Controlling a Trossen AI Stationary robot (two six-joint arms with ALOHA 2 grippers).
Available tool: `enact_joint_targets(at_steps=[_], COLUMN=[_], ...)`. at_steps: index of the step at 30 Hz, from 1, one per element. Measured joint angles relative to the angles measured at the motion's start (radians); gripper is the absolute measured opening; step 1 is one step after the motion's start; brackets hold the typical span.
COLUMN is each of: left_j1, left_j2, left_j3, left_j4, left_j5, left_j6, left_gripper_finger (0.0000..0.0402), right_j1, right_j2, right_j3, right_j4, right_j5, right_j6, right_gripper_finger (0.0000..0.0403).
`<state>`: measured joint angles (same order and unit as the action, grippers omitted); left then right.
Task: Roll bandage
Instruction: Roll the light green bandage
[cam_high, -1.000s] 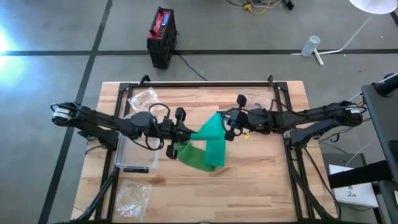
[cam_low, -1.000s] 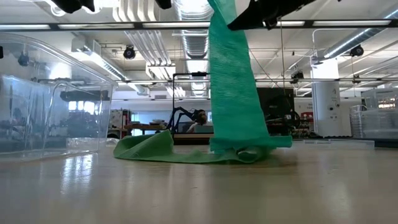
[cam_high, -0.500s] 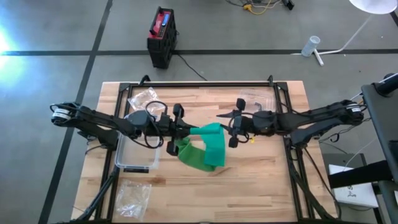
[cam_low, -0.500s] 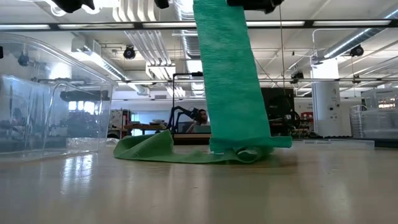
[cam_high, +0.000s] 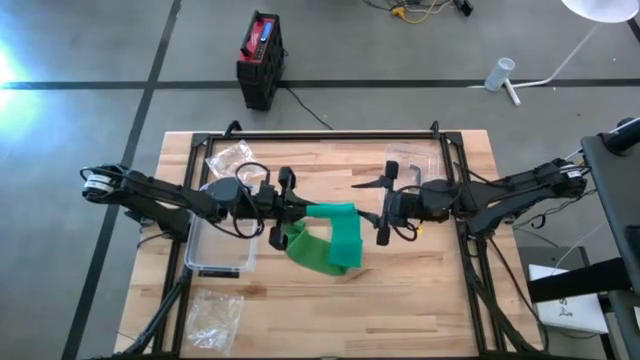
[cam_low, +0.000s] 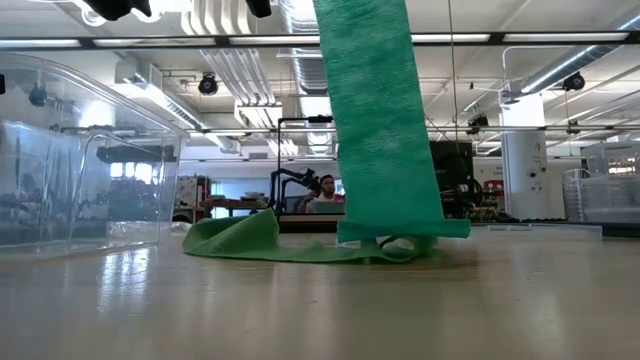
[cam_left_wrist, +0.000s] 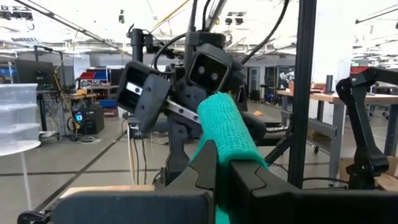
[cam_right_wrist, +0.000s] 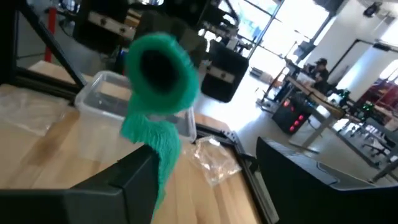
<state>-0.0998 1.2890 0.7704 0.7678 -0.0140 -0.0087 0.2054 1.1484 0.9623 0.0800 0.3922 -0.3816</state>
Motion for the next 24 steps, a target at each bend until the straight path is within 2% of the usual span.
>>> enact_joint_targets(at_steps=[8, 12, 18, 24], left_j1=[0.003, 0.005, 0.005, 0.005], left_j2=[-0.016, -0.016, -0.015, -0.014], left_j3=[0.0, 0.0, 0.0, 0.0], left_j4=[0.036, 0.031, 0.022, 0.021], left_j5=[-0.002, -0.002, -0.002, -0.002], left_j6=[-0.009, -0.009, -0.009, -0.033], left_gripper_finger=[0.0, 0.0, 0.0, 0.0], right_j1=[0.0, 0.002, 0.002, 0.002], right_j2=[0.005, -0.004, -0.001, 0.049], right_j3=[0.0, 0.007, 0.072, 0.092], right_j4=[-0.133, -0.138, -0.111, -0.045], right_j5=[-0.001, -0.059, -0.078, -0.078], right_j6=[0.183, 0.26, 0.237, 0.187], right_gripper_finger=[0.0273, 0.0287, 0.0294, 0.0266])
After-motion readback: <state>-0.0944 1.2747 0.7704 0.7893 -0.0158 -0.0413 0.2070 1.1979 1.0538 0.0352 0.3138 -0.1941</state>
